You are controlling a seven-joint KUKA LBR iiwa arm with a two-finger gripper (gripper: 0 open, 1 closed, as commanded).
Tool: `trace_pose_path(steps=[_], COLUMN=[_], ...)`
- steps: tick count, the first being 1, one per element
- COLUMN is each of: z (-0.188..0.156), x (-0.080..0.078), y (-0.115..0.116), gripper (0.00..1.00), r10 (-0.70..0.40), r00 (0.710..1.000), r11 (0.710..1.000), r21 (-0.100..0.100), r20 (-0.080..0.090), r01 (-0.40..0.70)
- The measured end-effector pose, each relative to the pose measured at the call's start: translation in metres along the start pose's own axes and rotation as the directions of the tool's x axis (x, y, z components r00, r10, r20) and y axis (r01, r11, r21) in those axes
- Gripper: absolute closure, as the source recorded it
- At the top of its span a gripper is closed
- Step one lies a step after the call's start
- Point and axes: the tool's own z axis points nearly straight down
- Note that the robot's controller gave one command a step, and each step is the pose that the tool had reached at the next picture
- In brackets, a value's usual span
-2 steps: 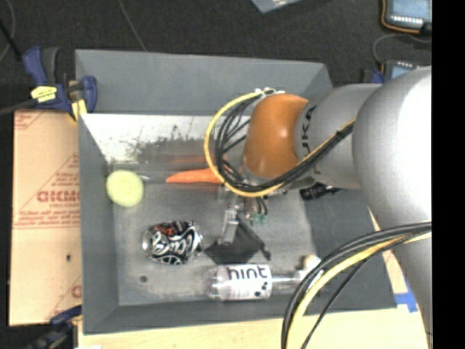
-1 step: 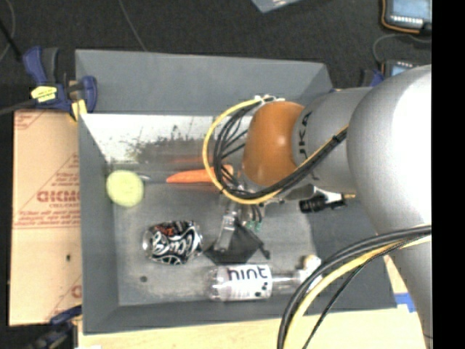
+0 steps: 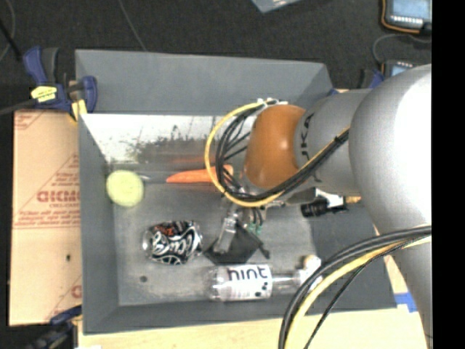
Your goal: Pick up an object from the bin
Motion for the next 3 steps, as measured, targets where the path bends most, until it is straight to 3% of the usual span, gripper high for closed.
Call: trace_pose_path(steps=[1,3], z=[0.000,-0.009], x=[0.027,0.039], y=[0.012,0.025], gripper=[0.00,0.00], r10=[0.121,0.156], r00=[0.993,0.988], r11=[0.993,0.988], r21=[0.001,-0.001], r20=[-0.001,0.000], r01=[-0.121,-0.156])
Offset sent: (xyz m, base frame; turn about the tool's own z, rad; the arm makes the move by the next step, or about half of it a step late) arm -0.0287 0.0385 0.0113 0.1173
